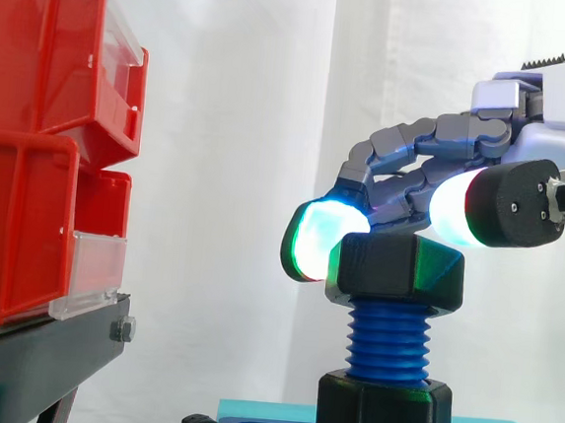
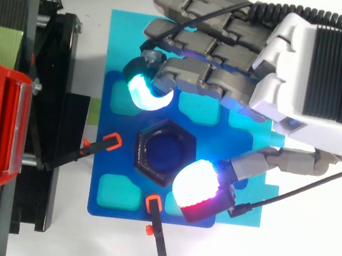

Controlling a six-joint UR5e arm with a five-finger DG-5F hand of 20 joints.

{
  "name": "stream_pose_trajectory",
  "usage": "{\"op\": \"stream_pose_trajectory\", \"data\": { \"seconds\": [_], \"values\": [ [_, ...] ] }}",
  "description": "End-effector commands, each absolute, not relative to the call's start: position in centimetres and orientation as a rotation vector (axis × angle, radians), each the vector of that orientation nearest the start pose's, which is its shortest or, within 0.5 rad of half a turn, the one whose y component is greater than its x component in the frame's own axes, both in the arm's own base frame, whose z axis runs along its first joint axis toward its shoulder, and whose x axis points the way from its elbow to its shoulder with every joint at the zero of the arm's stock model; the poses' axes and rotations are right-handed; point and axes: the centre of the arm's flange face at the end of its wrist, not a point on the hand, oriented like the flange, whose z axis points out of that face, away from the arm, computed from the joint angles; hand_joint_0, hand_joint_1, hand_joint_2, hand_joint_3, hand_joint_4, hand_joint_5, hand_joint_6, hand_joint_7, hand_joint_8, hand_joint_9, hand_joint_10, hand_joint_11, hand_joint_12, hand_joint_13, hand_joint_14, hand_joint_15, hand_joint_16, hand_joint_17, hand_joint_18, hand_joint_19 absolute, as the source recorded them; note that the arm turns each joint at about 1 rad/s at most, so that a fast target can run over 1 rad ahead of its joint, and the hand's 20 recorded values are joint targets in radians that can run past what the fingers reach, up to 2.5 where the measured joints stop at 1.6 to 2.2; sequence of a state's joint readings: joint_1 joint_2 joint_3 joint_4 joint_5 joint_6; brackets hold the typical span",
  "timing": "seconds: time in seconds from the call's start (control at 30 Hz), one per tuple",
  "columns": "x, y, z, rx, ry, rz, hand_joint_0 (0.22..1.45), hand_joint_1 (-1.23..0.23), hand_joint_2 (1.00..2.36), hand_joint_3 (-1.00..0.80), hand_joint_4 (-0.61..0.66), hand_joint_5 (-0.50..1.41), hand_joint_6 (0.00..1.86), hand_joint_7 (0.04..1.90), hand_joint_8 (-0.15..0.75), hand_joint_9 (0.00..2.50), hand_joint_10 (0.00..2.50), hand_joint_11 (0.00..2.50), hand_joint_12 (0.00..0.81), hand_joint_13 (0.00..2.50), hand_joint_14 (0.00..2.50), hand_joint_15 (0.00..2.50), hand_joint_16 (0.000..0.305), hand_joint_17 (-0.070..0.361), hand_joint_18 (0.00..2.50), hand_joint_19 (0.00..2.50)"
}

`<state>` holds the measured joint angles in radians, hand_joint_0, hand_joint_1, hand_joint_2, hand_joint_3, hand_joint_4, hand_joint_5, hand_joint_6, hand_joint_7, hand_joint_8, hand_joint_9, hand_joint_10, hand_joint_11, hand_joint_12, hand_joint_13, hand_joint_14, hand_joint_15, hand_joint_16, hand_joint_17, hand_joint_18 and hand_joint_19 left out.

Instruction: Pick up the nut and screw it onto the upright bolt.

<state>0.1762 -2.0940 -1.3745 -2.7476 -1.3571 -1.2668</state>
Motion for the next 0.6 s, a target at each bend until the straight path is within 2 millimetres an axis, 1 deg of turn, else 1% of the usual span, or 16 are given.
{"op": "stream_pose_trajectory", "data": {
  "seconds": [0.0,0.1,0.17,0.2,0.27,0.3,0.53,0.57],
  "values": [
    [70.4,-3.1,31.2,0.267,1.485,0.226,0.42,-0.46,1.0,-0.5,0.19,-0.23,0.5,0.74,0.322,0.35,0.0,0.0,0.407,0.29,0.0,0.0,0.067,0.151,0.24,0.0],
    [70.4,-3.2,31.2,0.264,1.484,0.226,0.42,-0.43,1.0,-0.5,0.18,-0.23,0.5,0.68,0.311,0.3,0.0,0.0,0.407,0.23,0.0,0.0,0.068,0.154,0.18,0.0],
    [70.4,-3.2,31.2,0.261,1.485,0.229,0.42,-0.39,1.0,-0.5,0.17,-0.23,0.5,0.65,0.301,0.25,0.0,0.0,0.414,0.14,0.0,0.0,0.07,0.158,0.07,0.0],
    [70.4,-3.1,31.2,0.259,1.482,0.231,0.42,-0.34,1.0,-0.5,0.15,-0.24,0.5,0.65,0.285,0.19,0.0,0.0,0.416,0.07,0.0,0.0,0.071,0.159,0.0,0.0],
    [70.6,-3.0,31.3,0.252,1.473,0.236,0.42,-0.24,1.0,-0.5,0.12,-0.25,0.5,0.64,0.263,0.08,0.0,0.0,0.412,0.0,0.0,0.0,0.07,0.158,0.0,0.0],
    [70.7,-2.7,31.5,0.246,1.46,0.242,0.42,-0.21,1.0,-0.5,0.12,-0.25,0.5,0.63,0.26,0.05,0.0,0.0,0.411,0.0,0.0,0.0,0.07,0.158,0.0,0.0],
    [71.2,-1.5,32.2,0.228,1.401,0.273,0.43,-0.03,1.0,-0.5,0.1,-0.25,0.5,0.63,0.251,0.03,0.0,0.0,0.405,0.0,0.0,0.0,0.069,0.156,0.0,0.0],
    [71.3,-1.2,32.2,0.225,1.4,0.277,0.43,-0.03,1.0,-0.5,0.1,-0.25,0.5,0.63,0.251,0.03,0.0,0.0,0.405,0.0,0.0,0.0,0.069,0.155,0.0,0.0]
  ]
}}
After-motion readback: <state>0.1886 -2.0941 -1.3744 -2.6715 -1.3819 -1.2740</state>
